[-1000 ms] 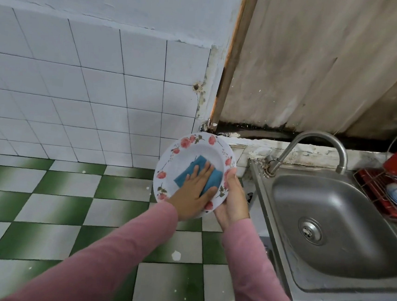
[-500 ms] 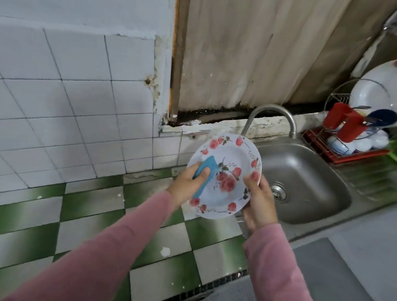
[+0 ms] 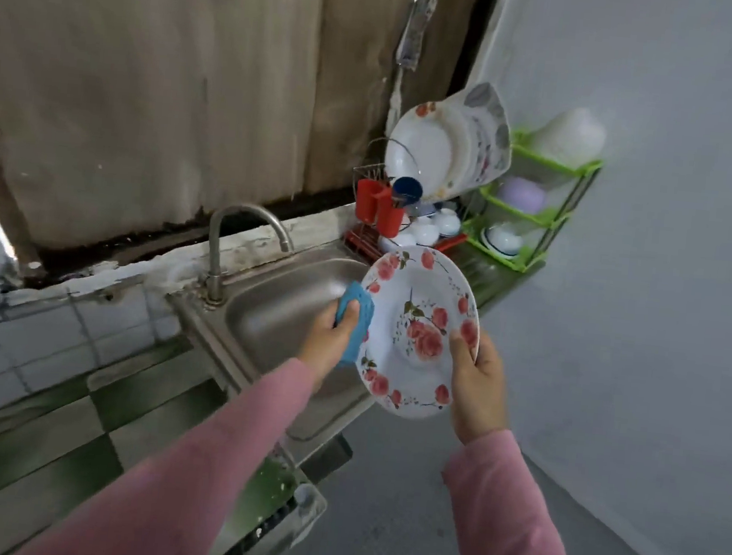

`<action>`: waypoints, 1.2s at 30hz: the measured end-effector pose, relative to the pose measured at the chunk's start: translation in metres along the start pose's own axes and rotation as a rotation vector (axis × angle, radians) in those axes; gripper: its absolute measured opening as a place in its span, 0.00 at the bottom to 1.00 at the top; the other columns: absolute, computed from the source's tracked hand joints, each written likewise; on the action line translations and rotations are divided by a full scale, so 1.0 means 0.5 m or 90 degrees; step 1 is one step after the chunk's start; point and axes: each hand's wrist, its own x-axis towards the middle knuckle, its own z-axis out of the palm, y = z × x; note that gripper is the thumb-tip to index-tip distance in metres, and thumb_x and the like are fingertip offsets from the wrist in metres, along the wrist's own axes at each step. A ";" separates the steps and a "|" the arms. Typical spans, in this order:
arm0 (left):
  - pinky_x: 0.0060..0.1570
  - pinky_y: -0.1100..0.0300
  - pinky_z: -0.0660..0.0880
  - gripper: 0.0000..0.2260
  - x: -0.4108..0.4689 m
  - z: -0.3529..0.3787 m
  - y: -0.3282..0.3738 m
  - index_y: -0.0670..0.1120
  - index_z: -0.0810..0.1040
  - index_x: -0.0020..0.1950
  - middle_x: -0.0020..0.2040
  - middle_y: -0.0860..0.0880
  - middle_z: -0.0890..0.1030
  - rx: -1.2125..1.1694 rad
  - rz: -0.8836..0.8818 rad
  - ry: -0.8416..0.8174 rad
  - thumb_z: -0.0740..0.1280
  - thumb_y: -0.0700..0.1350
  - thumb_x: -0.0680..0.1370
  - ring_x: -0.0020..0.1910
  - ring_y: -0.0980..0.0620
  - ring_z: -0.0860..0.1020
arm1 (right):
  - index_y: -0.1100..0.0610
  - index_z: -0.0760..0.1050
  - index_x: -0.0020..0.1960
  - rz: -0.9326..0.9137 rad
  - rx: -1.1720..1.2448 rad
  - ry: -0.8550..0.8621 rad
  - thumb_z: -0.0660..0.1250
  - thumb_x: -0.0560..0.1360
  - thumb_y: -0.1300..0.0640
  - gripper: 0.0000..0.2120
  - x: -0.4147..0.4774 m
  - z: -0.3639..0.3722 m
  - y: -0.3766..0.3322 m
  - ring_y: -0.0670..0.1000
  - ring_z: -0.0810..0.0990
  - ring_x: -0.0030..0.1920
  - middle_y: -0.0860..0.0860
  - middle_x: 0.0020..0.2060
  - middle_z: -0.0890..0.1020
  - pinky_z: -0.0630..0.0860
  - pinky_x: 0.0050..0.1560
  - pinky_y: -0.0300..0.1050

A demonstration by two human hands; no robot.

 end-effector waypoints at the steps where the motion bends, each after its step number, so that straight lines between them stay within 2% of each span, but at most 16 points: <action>1: 0.55 0.54 0.77 0.10 0.012 0.049 0.006 0.54 0.73 0.60 0.53 0.52 0.80 -0.007 0.013 -0.003 0.57 0.55 0.83 0.53 0.51 0.80 | 0.57 0.78 0.64 -0.013 -0.013 0.013 0.60 0.83 0.59 0.12 0.019 -0.043 -0.006 0.54 0.84 0.55 0.52 0.53 0.86 0.82 0.55 0.53; 3: 0.50 0.58 0.77 0.12 0.035 0.146 0.018 0.50 0.74 0.62 0.52 0.51 0.81 -0.026 0.036 -0.012 0.57 0.53 0.84 0.50 0.54 0.79 | 0.56 0.77 0.66 -0.036 -0.040 0.037 0.60 0.84 0.59 0.13 0.059 -0.123 -0.022 0.53 0.84 0.56 0.52 0.55 0.85 0.81 0.58 0.57; 7: 0.60 0.50 0.75 0.18 0.094 0.297 0.035 0.50 0.72 0.69 0.60 0.48 0.79 -0.032 0.050 0.030 0.58 0.56 0.83 0.56 0.49 0.78 | 0.56 0.77 0.66 -0.085 -0.078 0.057 0.60 0.84 0.60 0.14 0.140 -0.237 -0.063 0.53 0.82 0.59 0.51 0.57 0.84 0.78 0.62 0.57; 13: 0.59 0.54 0.70 0.19 0.192 0.396 0.086 0.50 0.69 0.72 0.61 0.49 0.76 -0.020 0.101 0.100 0.57 0.55 0.83 0.58 0.49 0.74 | 0.51 0.75 0.69 -0.165 -0.053 0.044 0.59 0.84 0.60 0.15 0.273 -0.303 -0.118 0.48 0.80 0.61 0.49 0.60 0.82 0.78 0.62 0.43; 17: 0.54 0.57 0.68 0.18 0.269 0.426 0.095 0.50 0.69 0.72 0.53 0.54 0.75 -0.030 0.125 0.154 0.57 0.54 0.83 0.51 0.55 0.74 | 0.47 0.75 0.68 -0.204 -0.024 0.024 0.59 0.84 0.61 0.16 0.378 -0.290 -0.103 0.46 0.79 0.62 0.47 0.60 0.82 0.77 0.62 0.42; 19: 0.53 0.57 0.67 0.16 0.311 0.439 0.098 0.53 0.68 0.70 0.49 0.59 0.74 -0.034 0.133 0.179 0.56 0.54 0.83 0.48 0.59 0.73 | 0.47 0.75 0.66 -0.217 -0.018 0.007 0.59 0.84 0.62 0.16 0.434 -0.274 -0.088 0.44 0.79 0.62 0.44 0.60 0.82 0.76 0.62 0.38; 23: 0.56 0.57 0.71 0.15 0.424 0.462 0.129 0.56 0.69 0.68 0.54 0.56 0.76 -0.057 0.184 0.226 0.56 0.56 0.83 0.56 0.54 0.76 | 0.47 0.74 0.68 -0.294 -0.056 -0.021 0.60 0.83 0.63 0.18 0.567 -0.225 -0.081 0.41 0.76 0.65 0.44 0.63 0.80 0.73 0.67 0.40; 26: 0.49 0.69 0.71 0.12 0.510 0.465 0.188 0.55 0.69 0.66 0.52 0.59 0.77 -0.099 0.259 0.305 0.56 0.52 0.84 0.49 0.66 0.77 | 0.42 0.73 0.65 -0.349 -0.068 -0.046 0.60 0.83 0.64 0.19 0.676 -0.188 -0.098 0.37 0.74 0.65 0.42 0.62 0.79 0.71 0.66 0.35; 27: 0.50 0.69 0.72 0.14 0.540 0.460 0.216 0.53 0.69 0.69 0.54 0.58 0.77 -0.097 0.277 0.332 0.56 0.52 0.84 0.50 0.65 0.76 | 0.41 0.72 0.64 -0.366 -0.070 -0.059 0.60 0.83 0.64 0.19 0.711 -0.176 -0.109 0.37 0.74 0.65 0.41 0.62 0.78 0.70 0.66 0.34; 30: 0.59 0.59 0.73 0.19 0.634 0.435 0.293 0.49 0.67 0.73 0.63 0.48 0.77 -0.098 0.332 0.407 0.56 0.53 0.84 0.59 0.51 0.76 | 0.40 0.72 0.63 -0.385 -0.067 -0.102 0.60 0.83 0.64 0.20 0.817 -0.141 -0.132 0.36 0.74 0.64 0.40 0.62 0.78 0.69 0.66 0.34; 32: 0.54 0.69 0.72 0.18 0.692 0.419 0.333 0.44 0.68 0.73 0.62 0.45 0.77 -0.108 0.370 0.478 0.56 0.49 0.85 0.58 0.48 0.76 | 0.41 0.72 0.63 -0.393 -0.060 -0.109 0.60 0.83 0.64 0.19 0.877 -0.113 -0.140 0.36 0.74 0.64 0.41 0.61 0.78 0.69 0.67 0.35; 34: 0.46 0.79 0.68 0.18 0.732 0.406 0.353 0.44 0.67 0.74 0.60 0.48 0.76 -0.120 0.371 0.534 0.56 0.47 0.85 0.56 0.54 0.75 | 0.44 0.72 0.65 -0.392 -0.056 -0.136 0.59 0.83 0.62 0.16 0.928 -0.081 -0.140 0.38 0.73 0.65 0.43 0.62 0.77 0.68 0.68 0.39; 36: 0.45 0.79 0.67 0.18 0.758 0.394 0.354 0.45 0.66 0.74 0.59 0.50 0.76 -0.131 0.358 0.565 0.56 0.47 0.85 0.55 0.56 0.74 | 0.46 0.71 0.67 -0.389 -0.055 -0.181 0.58 0.84 0.61 0.16 0.960 -0.047 -0.139 0.34 0.72 0.64 0.41 0.61 0.77 0.68 0.67 0.35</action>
